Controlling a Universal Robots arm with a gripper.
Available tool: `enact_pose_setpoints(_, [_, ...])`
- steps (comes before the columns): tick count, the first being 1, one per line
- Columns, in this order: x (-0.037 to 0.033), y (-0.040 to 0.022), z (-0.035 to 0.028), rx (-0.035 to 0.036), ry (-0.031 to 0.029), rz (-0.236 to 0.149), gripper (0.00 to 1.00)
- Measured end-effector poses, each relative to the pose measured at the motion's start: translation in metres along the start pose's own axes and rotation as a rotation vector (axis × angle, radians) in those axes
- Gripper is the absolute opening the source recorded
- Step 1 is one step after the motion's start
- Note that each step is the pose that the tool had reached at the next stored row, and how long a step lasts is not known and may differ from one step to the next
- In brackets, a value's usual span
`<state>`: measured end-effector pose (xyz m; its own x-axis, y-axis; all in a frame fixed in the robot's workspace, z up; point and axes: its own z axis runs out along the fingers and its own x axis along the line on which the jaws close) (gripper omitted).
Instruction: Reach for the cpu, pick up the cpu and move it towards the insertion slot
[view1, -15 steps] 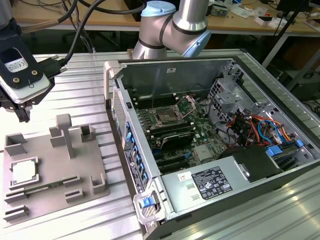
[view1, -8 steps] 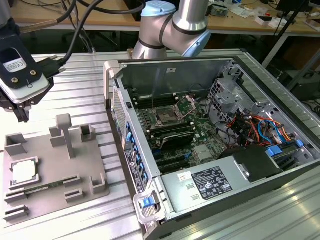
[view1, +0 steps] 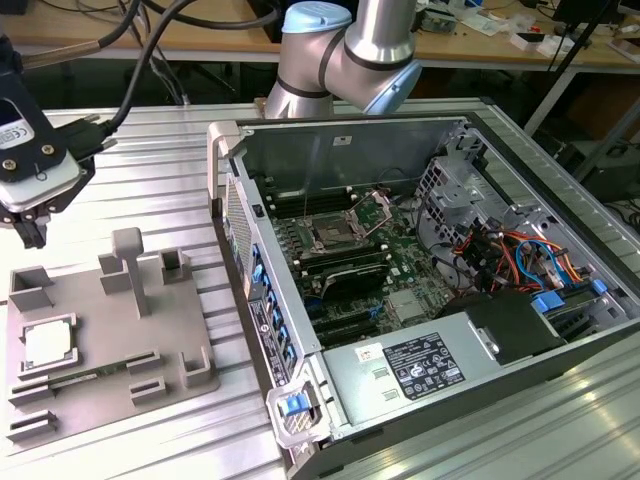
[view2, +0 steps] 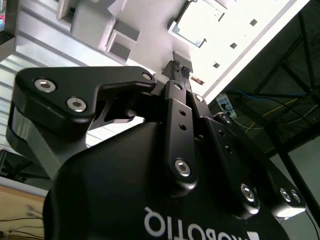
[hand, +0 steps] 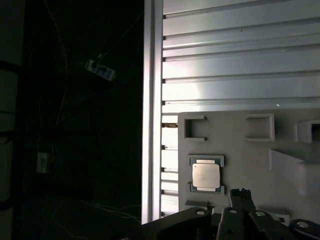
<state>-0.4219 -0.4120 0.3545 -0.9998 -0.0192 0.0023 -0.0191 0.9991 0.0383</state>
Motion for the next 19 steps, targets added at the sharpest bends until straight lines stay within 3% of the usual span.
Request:
enact_pose_setpoints(5, [0.0093, -0.0042, 0.0005, -0.0001, -0.0022, 0.0, 0.11])
enact_pose_setpoints(7, [0.0151, -0.0047, 0.0009, 0.0, -0.0075, 0.0, 0.11])
enact_pose_setpoints(8, [0.0198, -0.0048, 0.0025, 0.0, -0.0109, 0.0, 0.17])
enact_pose_setpoints(10, [0.025, -0.0049, 0.0053, -0.0002, -0.0122, 0.0, 0.17])
enact_pose_setpoints(14, [0.0312, -0.005, 0.0122, -0.0004, -0.0122, -0.001, 0.42])
enact_pose_setpoints(15, [0.0315, -0.0052, 0.0145, -0.0004, -0.0122, -0.001, 0.48])
enact_pose_setpoints(16, [0.0316, -0.0053, 0.017, -0.0003, -0.012, -0.001, 0.48])
enact_pose_setpoints(19, [0.0319, -0.0055, 0.0228, -0.0004, -0.0119, -0.005, 0.66])
